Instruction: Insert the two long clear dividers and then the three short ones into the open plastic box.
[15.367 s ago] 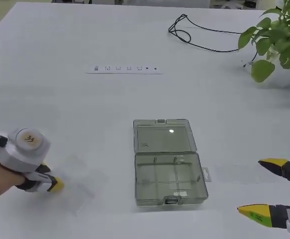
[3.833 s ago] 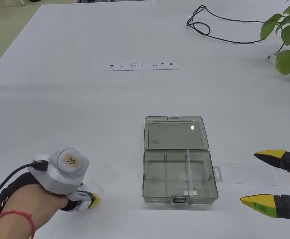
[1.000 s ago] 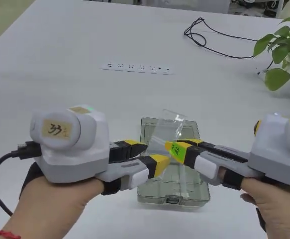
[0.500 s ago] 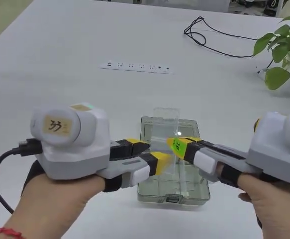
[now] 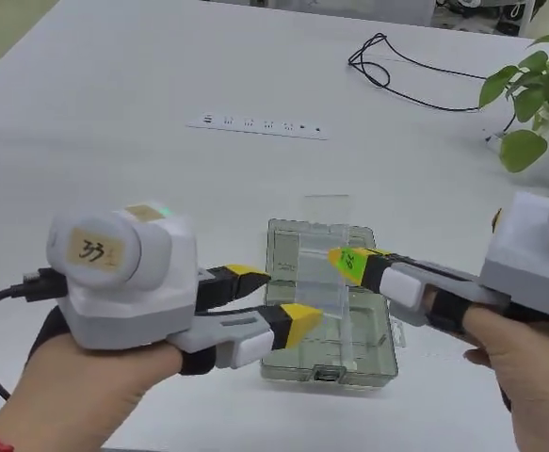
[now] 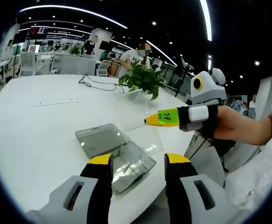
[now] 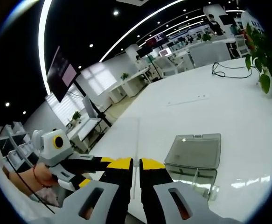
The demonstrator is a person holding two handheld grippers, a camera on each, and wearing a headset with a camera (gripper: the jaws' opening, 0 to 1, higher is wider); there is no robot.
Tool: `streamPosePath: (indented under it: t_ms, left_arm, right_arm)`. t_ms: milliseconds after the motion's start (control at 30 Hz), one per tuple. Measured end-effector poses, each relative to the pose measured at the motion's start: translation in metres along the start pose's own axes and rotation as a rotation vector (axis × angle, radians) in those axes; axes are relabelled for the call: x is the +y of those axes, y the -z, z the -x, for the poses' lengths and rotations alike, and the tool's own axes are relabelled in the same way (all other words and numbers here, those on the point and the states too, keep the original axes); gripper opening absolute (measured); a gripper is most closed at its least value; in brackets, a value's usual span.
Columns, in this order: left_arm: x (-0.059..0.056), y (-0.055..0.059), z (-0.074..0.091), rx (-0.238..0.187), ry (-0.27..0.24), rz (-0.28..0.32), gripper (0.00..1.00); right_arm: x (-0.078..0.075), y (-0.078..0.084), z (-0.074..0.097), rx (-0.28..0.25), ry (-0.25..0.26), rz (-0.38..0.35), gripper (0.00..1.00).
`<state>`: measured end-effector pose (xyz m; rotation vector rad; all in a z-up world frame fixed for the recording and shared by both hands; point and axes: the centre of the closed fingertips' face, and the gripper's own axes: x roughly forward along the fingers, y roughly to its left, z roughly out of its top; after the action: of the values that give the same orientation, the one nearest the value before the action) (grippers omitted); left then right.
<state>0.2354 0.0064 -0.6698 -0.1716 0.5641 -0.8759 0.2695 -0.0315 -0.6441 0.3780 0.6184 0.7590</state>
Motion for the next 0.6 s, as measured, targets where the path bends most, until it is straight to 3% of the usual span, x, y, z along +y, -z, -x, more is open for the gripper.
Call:
streamPosePath:
  t_ms: [333, 600]
  left_arm:
    - [0.017, 0.014, 0.014, 0.02, 0.005, -0.085, 0.57]
    - [0.021, 0.02, 0.018, 0.023, 0.031, -0.14, 0.72]
  right_arm:
    - [-0.017, 0.008, -0.003, 0.088, 0.051, -0.034, 0.06]
    - [-0.029, 0.017, -0.01, 0.191, 0.115, -0.052, 0.06]
